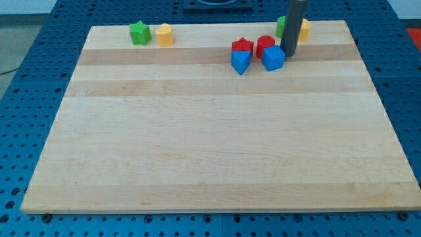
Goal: Adjust the cube below the red circle
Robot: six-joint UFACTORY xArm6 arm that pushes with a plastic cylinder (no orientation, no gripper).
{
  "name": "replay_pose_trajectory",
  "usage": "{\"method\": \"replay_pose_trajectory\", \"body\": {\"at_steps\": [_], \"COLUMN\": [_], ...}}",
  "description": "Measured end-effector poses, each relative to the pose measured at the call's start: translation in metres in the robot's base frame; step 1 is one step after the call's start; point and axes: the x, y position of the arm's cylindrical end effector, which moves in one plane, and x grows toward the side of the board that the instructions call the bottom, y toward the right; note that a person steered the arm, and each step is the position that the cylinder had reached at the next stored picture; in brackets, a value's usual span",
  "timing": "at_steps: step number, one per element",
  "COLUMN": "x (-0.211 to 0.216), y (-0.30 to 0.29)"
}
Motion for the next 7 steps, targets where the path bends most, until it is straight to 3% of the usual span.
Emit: {"method": "replay_pose_trajectory", "body": {"at_steps": [1,7], "x": [0.015,0.014], "y": [0.000,-0.011]}}
